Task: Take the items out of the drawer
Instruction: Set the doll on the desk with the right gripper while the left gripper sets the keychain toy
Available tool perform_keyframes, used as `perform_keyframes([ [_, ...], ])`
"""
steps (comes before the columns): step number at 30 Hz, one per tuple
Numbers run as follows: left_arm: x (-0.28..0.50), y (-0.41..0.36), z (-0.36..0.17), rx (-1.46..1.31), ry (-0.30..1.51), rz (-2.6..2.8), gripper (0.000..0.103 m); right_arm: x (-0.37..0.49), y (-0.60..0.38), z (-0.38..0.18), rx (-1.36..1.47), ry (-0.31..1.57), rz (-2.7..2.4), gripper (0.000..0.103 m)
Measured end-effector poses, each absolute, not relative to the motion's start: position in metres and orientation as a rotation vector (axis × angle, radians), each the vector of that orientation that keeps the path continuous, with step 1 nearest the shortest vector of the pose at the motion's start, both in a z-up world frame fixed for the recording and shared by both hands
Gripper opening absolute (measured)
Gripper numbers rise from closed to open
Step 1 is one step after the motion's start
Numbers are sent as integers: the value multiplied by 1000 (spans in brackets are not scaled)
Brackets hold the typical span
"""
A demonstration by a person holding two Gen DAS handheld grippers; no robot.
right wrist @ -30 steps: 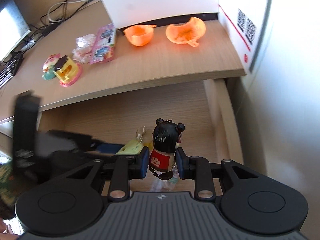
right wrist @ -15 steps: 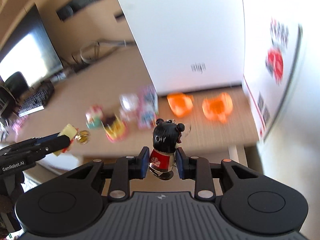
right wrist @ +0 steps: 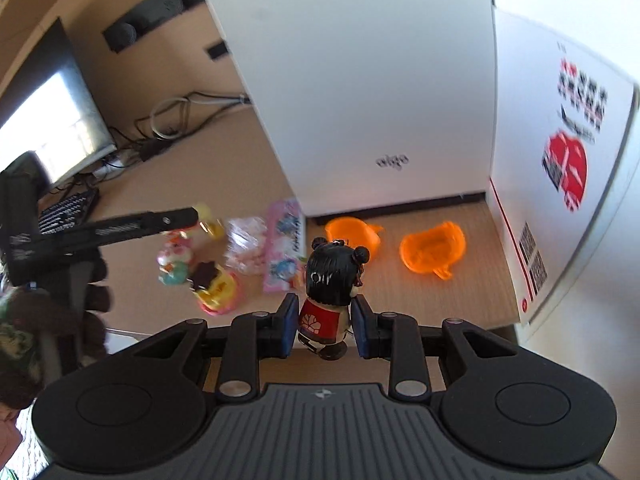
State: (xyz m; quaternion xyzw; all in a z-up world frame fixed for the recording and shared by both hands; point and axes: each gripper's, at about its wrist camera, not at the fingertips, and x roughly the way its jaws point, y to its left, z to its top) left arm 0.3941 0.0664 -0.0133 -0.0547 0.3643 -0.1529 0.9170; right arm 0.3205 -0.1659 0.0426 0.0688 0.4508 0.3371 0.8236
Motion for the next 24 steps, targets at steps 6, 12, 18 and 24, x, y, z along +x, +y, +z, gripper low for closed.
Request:
perform_keyframes([
  [6,388,97,-2,-241,676,-275,46,328,-153,25,104,987,724,28],
  [12,335,135,17,-321,617,-295,46,340,-106,18,9,954,778,28],
  [18,283,136,11,-279,679,-380,45,355,-61,1,-151,931,746,28],
  [24,259,114,-12,-174,805,-504,45,370,-46,-8,-173,942,736,29],
])
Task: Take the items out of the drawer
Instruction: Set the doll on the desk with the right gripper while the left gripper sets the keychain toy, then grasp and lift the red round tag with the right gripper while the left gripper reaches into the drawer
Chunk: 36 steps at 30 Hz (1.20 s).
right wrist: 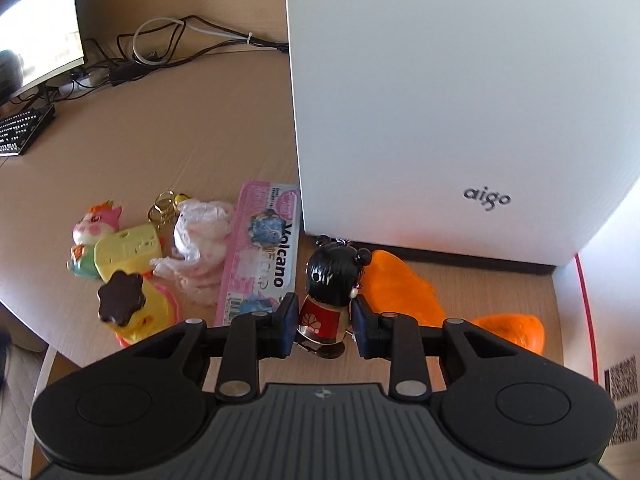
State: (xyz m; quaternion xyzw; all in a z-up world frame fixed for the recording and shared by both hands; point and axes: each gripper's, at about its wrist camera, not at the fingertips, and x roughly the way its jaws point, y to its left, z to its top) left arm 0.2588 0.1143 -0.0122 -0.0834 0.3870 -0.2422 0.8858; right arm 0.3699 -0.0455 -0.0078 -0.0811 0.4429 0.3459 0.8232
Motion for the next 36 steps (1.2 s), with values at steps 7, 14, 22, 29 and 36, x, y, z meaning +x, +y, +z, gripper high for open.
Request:
perform_keyframes([
  [7,249,80,-44,-42,981,-604,43,351,-59,15,-189,883,755,55],
  [14,245,53,-64,62,1082,-642,42,317,-108,35,-122,850,794,68],
  [22,248,55,-81,72,1138,-593,40,290,-147,6,-67,1040,855,73],
  [29,255,73,-88,12,1147,-507,40,279,-144,-44,-116,1319,854,73],
  [36,256,82,-87,-14,1154,-484,40,248,-117,-80,-200,1514,1001,73],
])
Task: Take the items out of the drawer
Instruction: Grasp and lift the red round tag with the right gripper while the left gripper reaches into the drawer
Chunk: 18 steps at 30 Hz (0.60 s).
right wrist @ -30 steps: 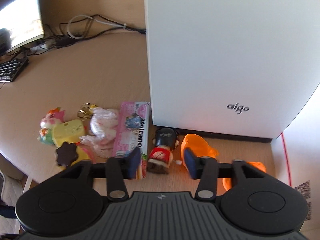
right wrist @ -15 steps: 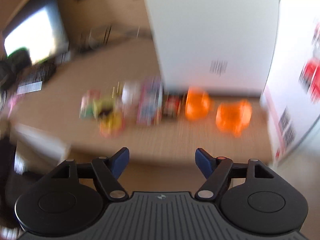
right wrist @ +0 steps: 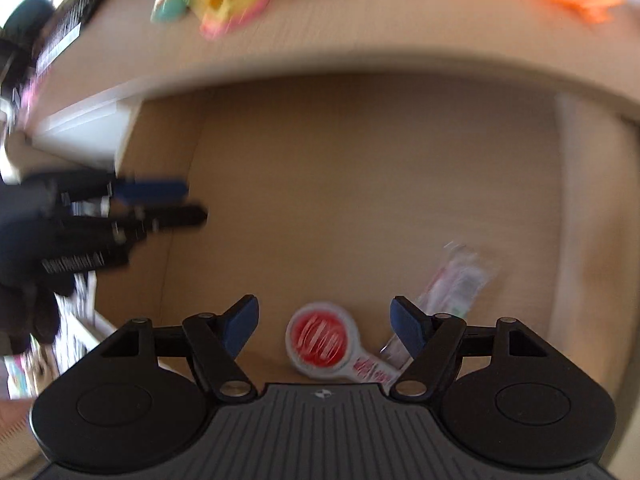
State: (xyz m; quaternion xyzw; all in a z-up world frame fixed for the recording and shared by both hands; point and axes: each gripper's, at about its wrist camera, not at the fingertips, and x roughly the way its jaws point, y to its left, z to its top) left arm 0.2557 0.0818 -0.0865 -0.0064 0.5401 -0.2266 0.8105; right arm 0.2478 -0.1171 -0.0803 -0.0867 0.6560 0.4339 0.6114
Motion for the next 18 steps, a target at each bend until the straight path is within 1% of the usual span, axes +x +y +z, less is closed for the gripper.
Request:
perform_keyframes([
  [7,247,82,-79,-14,1126,-459,40,210,-70,-117,-483,1606,1051,73],
  [8,245,81,-77,-3,1120,-456,40,206,-66,-123,-534,1610,1040,76],
  [9,244,81,-76,4,1115,-453,40,202,-62,-126,-588,1600,1026,75],
  [10,243,80,-75,5,1111,-452,40,198,-60,-130,-634,1596,1020,73],
  [11,242,81,-74,2,1109,-452,40,196,-60,-133,-657,1593,1019,63],
  [12,241,81,-74,-3,1108,-451,40,195,-61,-134,-656,1598,1024,61],
  [18,241,81,-76,-12,1119,-447,40,201,-68,-114,-563,1505,1022,60],
])
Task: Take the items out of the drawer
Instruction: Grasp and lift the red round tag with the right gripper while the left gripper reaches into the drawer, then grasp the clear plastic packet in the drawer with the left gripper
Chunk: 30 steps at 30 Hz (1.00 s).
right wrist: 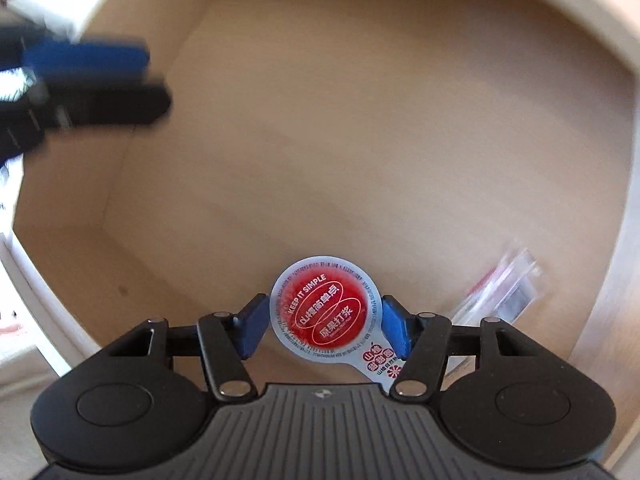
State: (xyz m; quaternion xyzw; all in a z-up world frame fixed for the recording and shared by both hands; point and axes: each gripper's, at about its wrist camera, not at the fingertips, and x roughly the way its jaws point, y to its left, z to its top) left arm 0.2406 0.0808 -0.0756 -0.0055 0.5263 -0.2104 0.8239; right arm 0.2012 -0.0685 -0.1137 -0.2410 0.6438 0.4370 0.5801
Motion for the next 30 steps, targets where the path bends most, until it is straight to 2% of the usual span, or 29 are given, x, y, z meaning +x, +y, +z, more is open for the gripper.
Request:
perform_keyframes([
  [7,251,53,-92,-52,1219,-528,40,249,-132,-33,-218,1260,859,60],
  [15,269,-64,-125,91,1371,-740,40,285,-206,28,-76,1061,688,60],
  [24,274,-119,-153,190,1470,-650,40,280,-210,41,-82,951,681,60],
  [30,270,-142,-163,297,1471,-674,42,284,-215,32,-72,973,657,60],
])
